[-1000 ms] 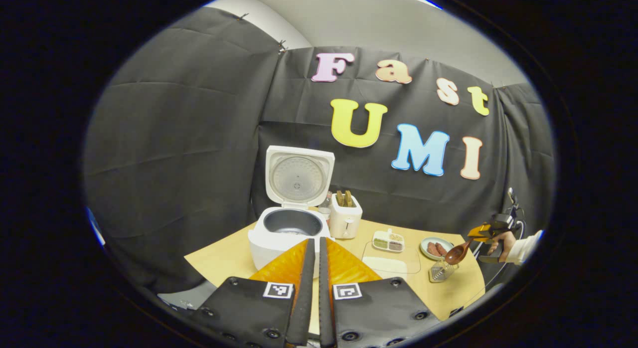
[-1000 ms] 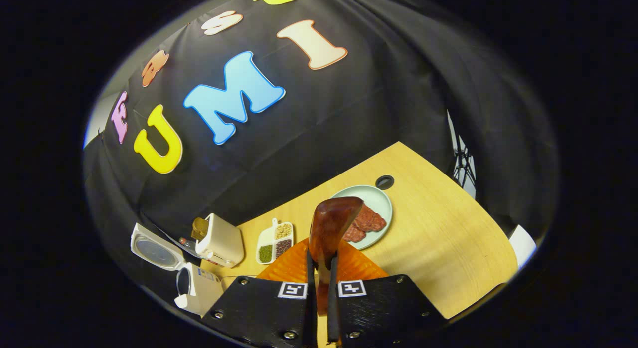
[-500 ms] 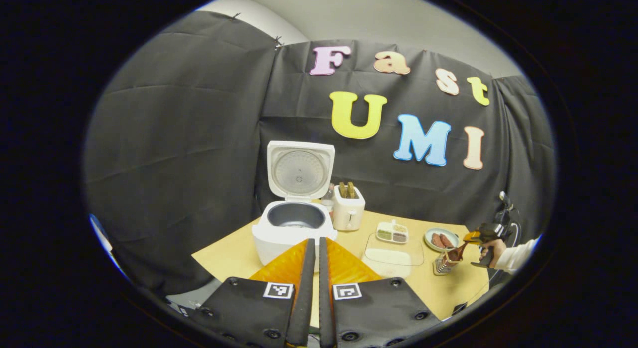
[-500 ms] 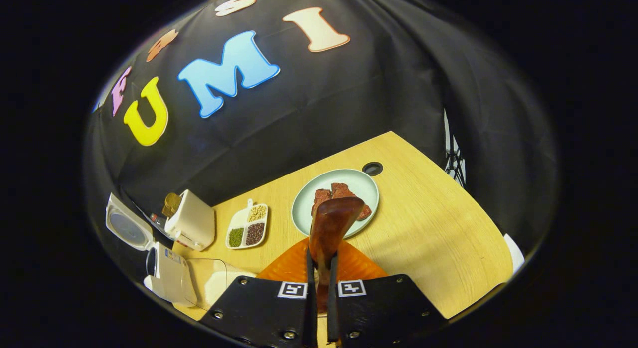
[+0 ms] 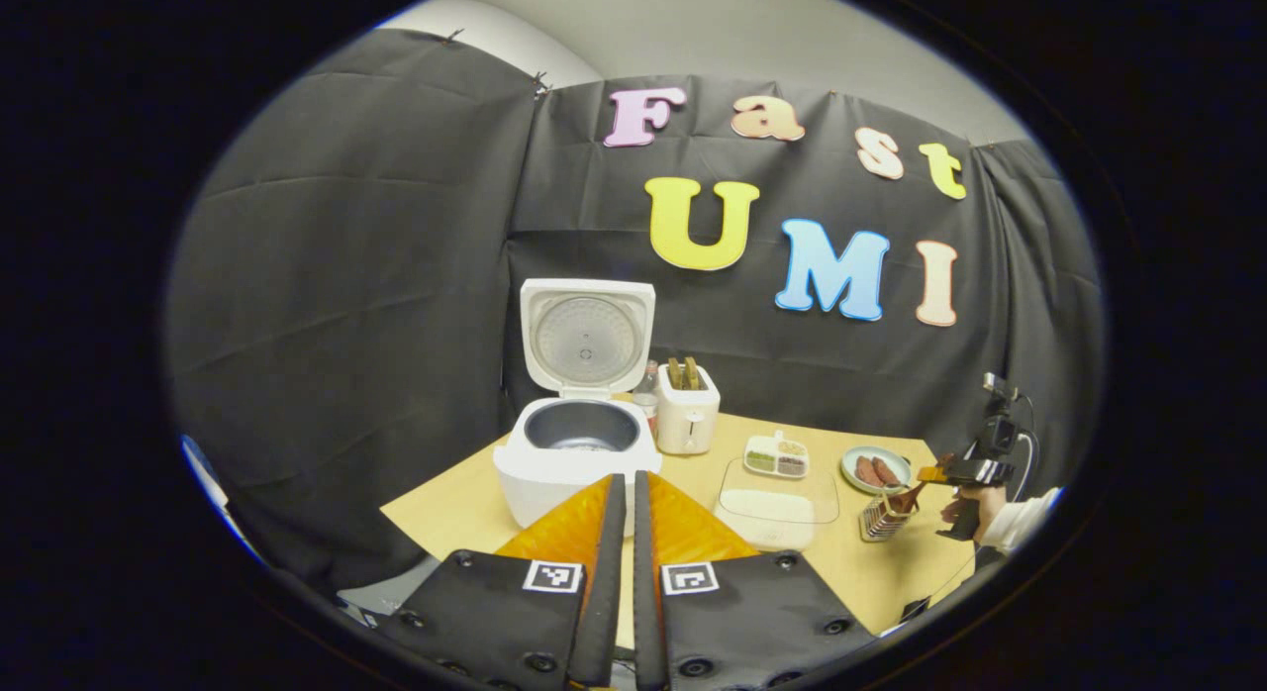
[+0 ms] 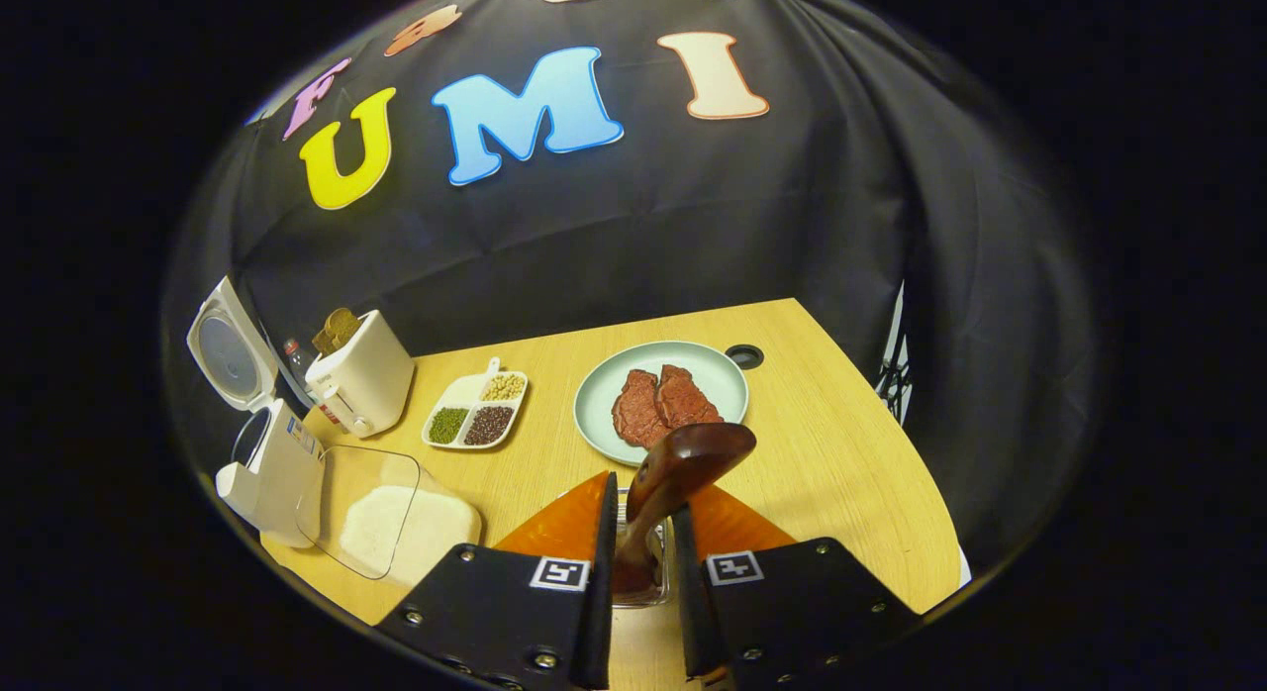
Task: Close the left gripper, press the button to open the rice cooker; take a wooden spoon from the chopstick holder with the right hand, scoop a spoonful of rice and pour it into the rice cooker, then put the wooden spoon back into the chopstick holder.
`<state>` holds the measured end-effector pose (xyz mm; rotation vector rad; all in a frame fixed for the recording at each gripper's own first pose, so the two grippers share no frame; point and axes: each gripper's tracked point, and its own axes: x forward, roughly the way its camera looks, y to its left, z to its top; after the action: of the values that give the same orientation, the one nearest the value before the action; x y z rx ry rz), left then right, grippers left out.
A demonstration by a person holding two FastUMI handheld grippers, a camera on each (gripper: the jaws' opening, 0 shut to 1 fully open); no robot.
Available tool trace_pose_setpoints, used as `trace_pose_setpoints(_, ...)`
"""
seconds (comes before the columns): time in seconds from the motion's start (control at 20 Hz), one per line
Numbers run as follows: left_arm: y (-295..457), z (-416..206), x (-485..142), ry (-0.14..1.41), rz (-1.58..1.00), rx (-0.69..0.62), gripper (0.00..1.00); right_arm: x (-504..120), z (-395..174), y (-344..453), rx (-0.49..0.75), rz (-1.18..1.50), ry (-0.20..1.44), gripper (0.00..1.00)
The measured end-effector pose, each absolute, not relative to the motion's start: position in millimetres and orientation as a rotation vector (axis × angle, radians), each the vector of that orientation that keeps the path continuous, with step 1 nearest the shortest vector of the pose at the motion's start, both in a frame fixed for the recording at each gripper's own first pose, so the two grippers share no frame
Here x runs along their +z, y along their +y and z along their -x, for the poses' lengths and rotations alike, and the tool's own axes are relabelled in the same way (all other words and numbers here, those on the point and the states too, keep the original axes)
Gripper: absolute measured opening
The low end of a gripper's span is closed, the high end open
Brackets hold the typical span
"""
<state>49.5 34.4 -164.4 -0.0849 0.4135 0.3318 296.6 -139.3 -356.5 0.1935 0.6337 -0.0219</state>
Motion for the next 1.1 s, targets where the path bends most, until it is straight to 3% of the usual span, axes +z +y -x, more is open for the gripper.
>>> trace_pose_setpoints(0.05, 34, -50, -164, 0.413, 0.084, 0.331, 0.07, -356, -296, -141, -0.016, -0.19, 0.632, 0.29)
trace_pose_setpoints(0.2, 31, -53, -162, 0.409, 0.088, 0.327, 0.07, -358, -287, -146, -0.013, -0.201, 0.641, 0.46)
trace_pose_setpoints(0.25, 29, -54, -162, 0.408, 0.088, 0.325, 0.07, -360, -286, -149, -0.018, -0.2, 0.644, 0.68)
trace_pose_setpoints(0.3, 28, -53, -163, 0.407, 0.086, 0.323, 0.07, -359, -283, -151, -0.02, -0.207, 0.644, 0.69)
trace_pose_setpoints(0.35, 27, -54, -162, 0.407, 0.085, 0.32, 0.07, -359, -280, -151, -0.018, -0.213, 0.644, 0.78)
trace_pose_setpoints(0.55, 26, -56, -159, 0.399, 0.077, 0.313, 0.07, -354, -260, -153, -0.013, -0.211, 0.647, 0.81)
trace_pose_setpoints(0.65, 29, -60, -155, 0.391, 0.077, 0.313, 0.07, -343, -248, -144, 0.001, -0.256, 0.634, 0.97)
trace_pose_setpoints(1.1, 79, -105, -124, 0.286, 0.097, 0.339, 0.07, -238, -194, -55, 0.213, -0.353, 0.507, 0.97)
